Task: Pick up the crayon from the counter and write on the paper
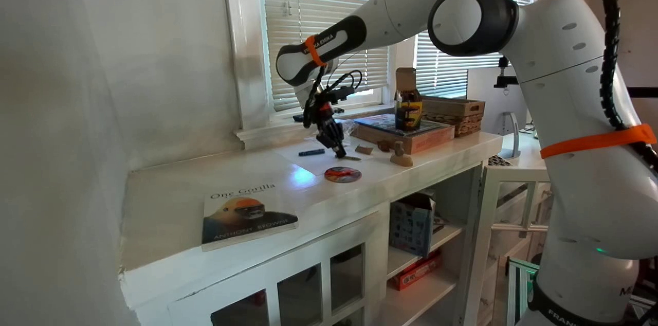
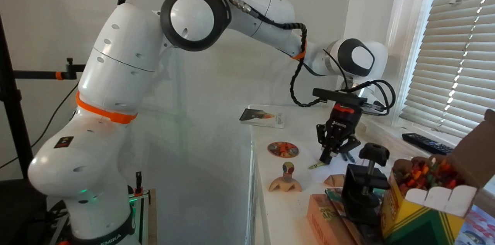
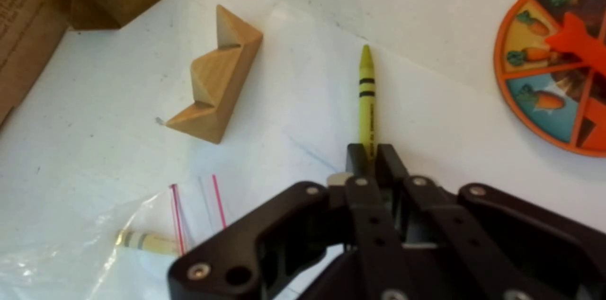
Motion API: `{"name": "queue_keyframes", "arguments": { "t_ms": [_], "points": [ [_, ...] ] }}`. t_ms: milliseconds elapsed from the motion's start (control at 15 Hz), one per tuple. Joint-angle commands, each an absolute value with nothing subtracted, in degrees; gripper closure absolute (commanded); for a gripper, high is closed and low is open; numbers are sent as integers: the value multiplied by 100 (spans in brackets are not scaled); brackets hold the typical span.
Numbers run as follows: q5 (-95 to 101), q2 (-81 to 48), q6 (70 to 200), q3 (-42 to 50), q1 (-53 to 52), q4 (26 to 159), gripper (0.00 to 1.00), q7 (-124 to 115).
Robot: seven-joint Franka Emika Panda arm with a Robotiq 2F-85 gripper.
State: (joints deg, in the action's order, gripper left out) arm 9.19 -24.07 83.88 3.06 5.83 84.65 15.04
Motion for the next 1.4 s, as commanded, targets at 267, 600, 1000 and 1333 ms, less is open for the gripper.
{"name": "queue_keyframes", "arguments": {
  "t_ms": [267,600,1000,1333],
  "points": [
    [13,-1857,8616,285,750,8592,98,901],
    [-360,-901,9920,392,686,9579,98,320],
    [-641,456,12127,358,568,11262,98,-137],
    [-326,1457,14209,320,545,12640,98,-542]
  ]
}}
